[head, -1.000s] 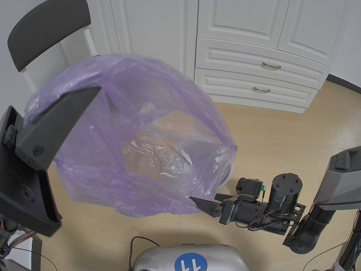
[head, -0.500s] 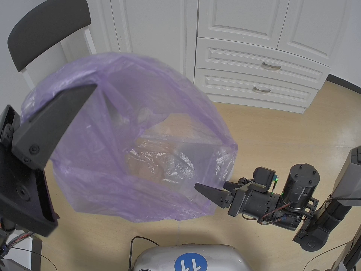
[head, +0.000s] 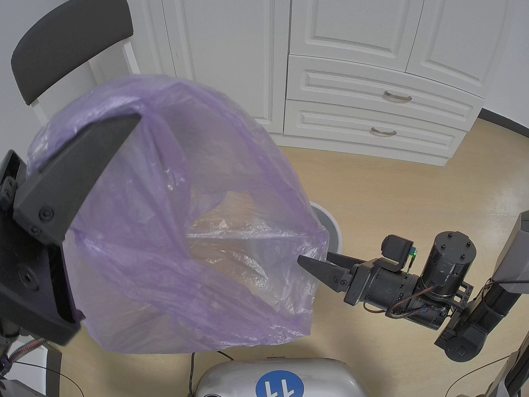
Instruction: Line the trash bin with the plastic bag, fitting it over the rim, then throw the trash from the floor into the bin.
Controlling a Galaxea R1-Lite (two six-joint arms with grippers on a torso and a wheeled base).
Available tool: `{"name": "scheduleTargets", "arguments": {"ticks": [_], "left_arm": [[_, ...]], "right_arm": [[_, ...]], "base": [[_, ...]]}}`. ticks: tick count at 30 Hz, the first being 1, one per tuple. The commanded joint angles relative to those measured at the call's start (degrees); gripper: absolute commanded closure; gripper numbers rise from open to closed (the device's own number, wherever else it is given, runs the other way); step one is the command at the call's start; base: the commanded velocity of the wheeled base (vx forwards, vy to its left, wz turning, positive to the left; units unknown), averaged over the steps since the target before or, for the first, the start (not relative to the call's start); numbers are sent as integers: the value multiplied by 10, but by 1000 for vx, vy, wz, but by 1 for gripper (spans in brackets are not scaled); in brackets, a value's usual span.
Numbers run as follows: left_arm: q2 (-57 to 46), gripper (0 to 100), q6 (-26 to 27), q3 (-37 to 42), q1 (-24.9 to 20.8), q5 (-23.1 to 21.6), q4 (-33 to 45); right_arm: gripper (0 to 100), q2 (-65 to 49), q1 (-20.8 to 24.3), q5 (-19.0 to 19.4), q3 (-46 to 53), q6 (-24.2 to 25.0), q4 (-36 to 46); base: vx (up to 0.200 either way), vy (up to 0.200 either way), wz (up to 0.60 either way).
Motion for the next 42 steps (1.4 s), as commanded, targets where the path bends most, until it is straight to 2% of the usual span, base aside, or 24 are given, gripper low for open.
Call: {"name": "scheduleTargets", "arguments": {"ticks": [1, 17, 22, 42], "left_arm": [[3, 100, 0, -1, -1, 0, 0], [14, 100, -1, 3, -21, 0, 0], [17, 100, -1, 7, -31, 0, 0], [18, 100, -6, 8, -31, 0, 1]], "right_arm": [[0, 15, 4, 0, 0, -1, -10], [0, 67, 35, -17, -29, 9, -10], [0, 66, 34, -33, -40, 9, -10], [0, 21, 11, -34, -35, -3, -10]], "base": [[0, 0, 0], [0, 0, 0], [0, 0, 0], [0, 0, 0]]}}
